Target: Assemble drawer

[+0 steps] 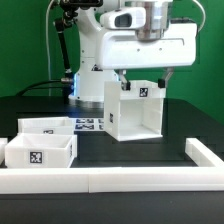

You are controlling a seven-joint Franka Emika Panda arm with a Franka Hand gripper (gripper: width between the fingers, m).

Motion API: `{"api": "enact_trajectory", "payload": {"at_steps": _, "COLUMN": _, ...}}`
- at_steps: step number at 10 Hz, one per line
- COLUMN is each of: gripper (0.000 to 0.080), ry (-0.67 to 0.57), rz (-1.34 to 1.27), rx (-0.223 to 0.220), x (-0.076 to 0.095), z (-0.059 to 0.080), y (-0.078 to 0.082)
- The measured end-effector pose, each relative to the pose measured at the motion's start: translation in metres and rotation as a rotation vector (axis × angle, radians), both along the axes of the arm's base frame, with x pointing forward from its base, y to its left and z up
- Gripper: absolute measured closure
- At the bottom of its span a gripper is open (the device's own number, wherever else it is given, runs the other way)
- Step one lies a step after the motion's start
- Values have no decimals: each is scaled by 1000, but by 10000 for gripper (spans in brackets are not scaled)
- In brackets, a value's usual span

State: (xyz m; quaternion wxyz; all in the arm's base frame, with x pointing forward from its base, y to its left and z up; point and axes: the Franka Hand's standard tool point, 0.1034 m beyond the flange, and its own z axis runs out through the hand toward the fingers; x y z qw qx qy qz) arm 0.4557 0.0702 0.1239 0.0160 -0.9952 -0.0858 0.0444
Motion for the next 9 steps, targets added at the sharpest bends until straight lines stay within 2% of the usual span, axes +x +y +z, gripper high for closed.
{"api": "enact_trajectory", "payload": {"at_steps": 2, "gripper": 150, "ry": -8, "rz": -8, "rx": -10, "x": -11, "z": 14, "y": 15}}
{"api": "enact_trajectory", "payload": {"at_steps": 7, "gripper": 150, "ry": -6, "rz": -26, "rx": -12, "x": -14, "z": 12, "y": 15}}
{"api": "enact_trajectory", "payload": {"at_steps": 9, "gripper": 150, "ry": 15, "rz": -95, "rx": 0, "x": -47, "z": 8, "y": 21}}
